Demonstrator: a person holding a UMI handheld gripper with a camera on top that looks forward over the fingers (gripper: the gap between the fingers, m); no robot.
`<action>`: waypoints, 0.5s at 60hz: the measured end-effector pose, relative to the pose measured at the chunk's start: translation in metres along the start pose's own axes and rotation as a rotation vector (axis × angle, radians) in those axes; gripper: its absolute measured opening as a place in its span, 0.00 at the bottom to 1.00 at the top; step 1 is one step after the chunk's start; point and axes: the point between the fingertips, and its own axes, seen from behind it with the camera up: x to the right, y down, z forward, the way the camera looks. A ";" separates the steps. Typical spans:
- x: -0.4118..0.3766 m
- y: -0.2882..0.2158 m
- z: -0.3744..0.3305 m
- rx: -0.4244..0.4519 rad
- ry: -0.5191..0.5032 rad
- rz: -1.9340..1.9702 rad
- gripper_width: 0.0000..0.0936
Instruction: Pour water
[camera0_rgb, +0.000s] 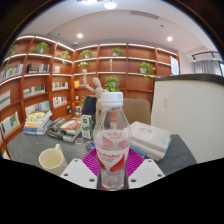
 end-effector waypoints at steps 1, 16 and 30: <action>-0.001 0.001 0.003 0.006 -0.001 0.011 0.36; 0.000 0.034 0.024 0.037 -0.014 0.053 0.36; -0.001 0.054 0.016 0.082 -0.010 0.078 0.36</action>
